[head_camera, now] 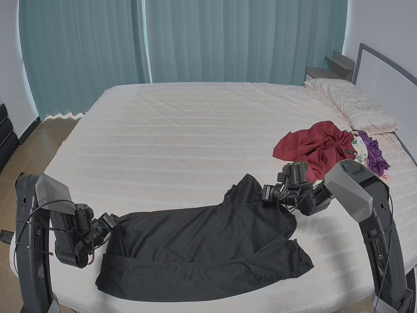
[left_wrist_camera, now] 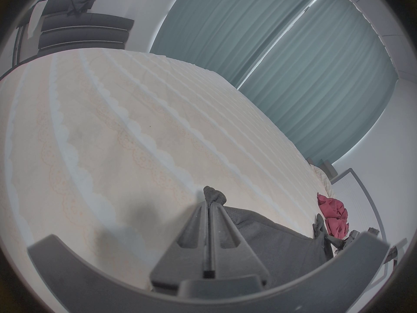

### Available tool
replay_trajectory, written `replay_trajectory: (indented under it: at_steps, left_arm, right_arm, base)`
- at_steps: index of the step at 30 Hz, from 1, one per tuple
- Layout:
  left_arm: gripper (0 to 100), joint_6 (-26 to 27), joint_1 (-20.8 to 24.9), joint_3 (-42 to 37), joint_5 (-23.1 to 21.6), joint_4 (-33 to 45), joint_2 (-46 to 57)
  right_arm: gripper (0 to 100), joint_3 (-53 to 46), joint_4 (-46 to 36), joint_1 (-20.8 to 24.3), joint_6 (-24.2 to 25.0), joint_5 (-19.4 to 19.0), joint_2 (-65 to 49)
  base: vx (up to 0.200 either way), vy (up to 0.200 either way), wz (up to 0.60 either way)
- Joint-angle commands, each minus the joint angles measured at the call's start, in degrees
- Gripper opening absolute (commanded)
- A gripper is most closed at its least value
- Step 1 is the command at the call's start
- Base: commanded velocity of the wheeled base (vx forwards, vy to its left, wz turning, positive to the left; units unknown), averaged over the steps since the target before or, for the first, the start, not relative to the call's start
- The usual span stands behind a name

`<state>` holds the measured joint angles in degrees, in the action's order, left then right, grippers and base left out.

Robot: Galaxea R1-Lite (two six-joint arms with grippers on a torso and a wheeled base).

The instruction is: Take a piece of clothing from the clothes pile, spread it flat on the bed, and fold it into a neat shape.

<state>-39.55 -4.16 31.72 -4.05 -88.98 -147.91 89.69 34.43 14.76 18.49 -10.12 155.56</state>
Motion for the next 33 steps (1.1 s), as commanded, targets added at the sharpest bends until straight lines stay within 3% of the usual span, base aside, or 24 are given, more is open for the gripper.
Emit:
replay_trajectory:
  at_steps: [1, 8, 33]
  left_arm:
    - [0, -0.18, -0.41, 0.54, 0.00, -0.67, 0.08]
    - [0, -1.23, -0.68, 0.62, 0.62, -0.67, 2.71]
    - [0, -2.55, -3.93, 2.12, 0.80, -0.67, 4.56]
  right_arm:
    - [0, -0.04, 0.29, -0.26, 1.19, 0.71, -0.79]
    - [0, -2.76, 1.08, -1.05, 5.24, 1.42, -5.10]
    - [0, -9.79, 10.22, -3.07, 7.43, 1.59, -9.05]
  base:
    - [0.000, 0.000, 0.00]
    - [0.000, 0.000, 0.00]
    - [0.000, 0.000, 0.00]
